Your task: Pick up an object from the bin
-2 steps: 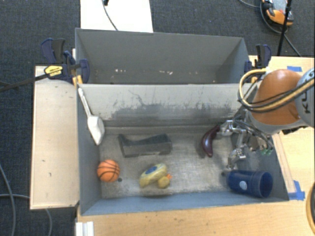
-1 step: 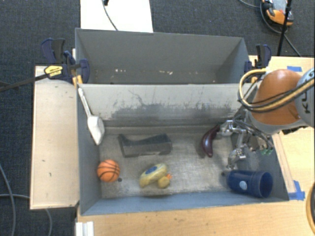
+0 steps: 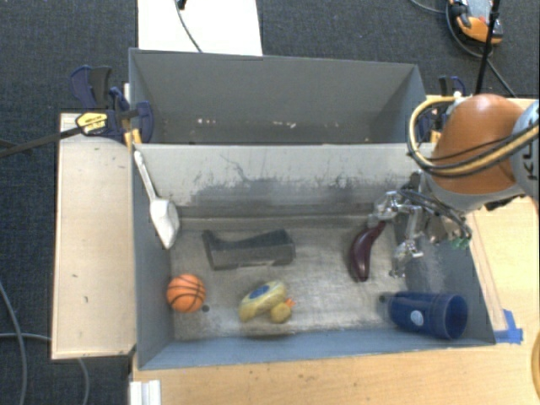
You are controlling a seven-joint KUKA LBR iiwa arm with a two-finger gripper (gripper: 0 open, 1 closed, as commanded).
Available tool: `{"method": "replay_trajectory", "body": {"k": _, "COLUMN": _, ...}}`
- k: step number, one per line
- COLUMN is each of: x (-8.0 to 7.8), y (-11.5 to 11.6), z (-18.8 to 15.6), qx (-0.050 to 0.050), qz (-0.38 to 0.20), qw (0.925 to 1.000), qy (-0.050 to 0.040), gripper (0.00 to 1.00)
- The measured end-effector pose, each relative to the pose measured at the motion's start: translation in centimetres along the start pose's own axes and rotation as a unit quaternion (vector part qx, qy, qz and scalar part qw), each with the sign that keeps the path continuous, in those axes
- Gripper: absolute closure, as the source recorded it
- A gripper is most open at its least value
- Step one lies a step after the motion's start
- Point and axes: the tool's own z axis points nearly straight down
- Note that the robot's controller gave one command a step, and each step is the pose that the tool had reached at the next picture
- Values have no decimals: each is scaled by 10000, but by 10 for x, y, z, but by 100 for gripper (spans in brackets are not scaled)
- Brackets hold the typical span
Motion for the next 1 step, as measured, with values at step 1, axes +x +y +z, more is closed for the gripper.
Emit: {"method": "replay_trajectory", "body": {"k": 1, "x": -7, "y": 6, "z": -20, "qx": 4, "qz": -143, "qw": 9999, "qy": -34, "gripper": 0}}
